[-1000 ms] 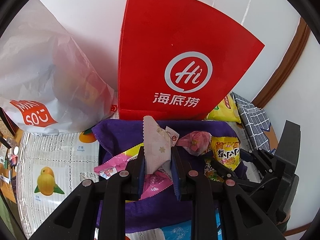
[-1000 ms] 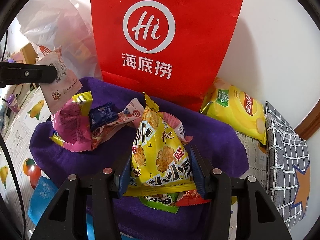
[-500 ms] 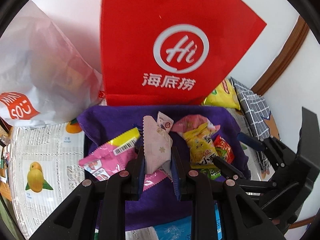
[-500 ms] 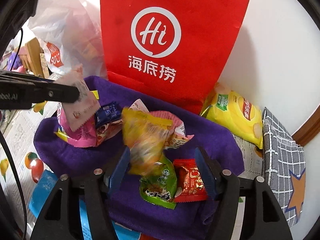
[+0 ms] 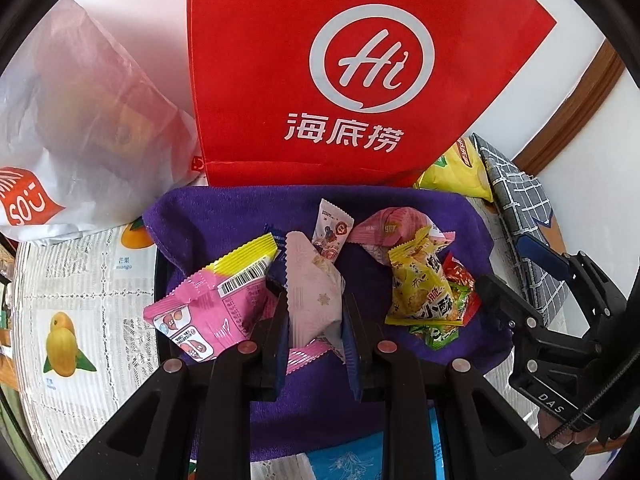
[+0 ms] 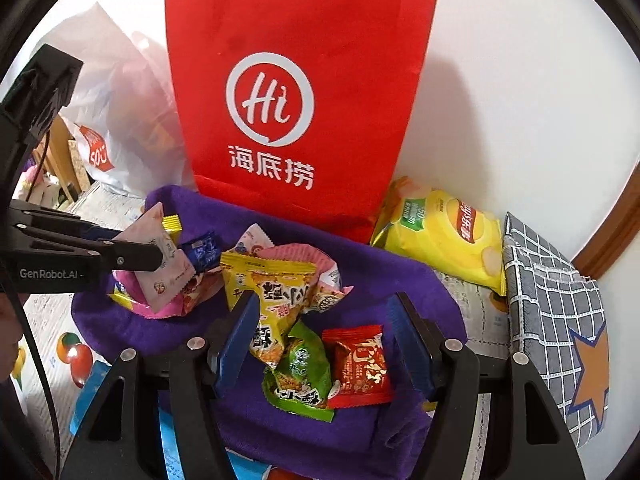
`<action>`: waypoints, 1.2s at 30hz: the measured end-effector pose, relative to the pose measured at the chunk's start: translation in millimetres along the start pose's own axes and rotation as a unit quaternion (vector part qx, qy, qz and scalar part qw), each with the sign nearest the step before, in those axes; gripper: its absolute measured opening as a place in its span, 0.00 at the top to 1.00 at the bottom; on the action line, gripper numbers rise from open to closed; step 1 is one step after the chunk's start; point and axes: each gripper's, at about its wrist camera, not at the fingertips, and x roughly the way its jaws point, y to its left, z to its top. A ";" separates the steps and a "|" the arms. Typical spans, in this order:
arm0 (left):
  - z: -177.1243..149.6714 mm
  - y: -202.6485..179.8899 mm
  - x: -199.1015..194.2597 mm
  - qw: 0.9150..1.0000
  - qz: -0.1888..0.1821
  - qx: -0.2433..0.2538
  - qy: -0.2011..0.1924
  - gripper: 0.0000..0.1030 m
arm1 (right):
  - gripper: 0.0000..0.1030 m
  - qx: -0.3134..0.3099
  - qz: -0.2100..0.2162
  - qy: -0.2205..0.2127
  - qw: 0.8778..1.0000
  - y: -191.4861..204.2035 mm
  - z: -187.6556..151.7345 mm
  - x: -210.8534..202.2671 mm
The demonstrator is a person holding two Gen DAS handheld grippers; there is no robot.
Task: Organize snacks
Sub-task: 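Open the left tool to release the pink packet onto the towel, then move both tools back toward the loose pink packets beside the tissue pack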
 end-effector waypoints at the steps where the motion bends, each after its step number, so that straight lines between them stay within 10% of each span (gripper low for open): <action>1: 0.3 0.3 0.0 1.000 0.001 -0.001 0.000 0.78 | 0.35 0.000 0.000 0.001 1.000 0.0 -0.2 0.3; 14: 4.8 6.0 -19.6 1.000 -0.016 -0.011 -0.022 0.50 | 0.35 -0.002 0.000 -0.001 1.000 4.2 2.2 -2.7; 36: -27.2 -23.8 -104.7 0.993 -0.003 0.031 -0.113 0.49 | 0.35 0.056 -0.015 -0.062 0.996 11.2 -24.6 -105.6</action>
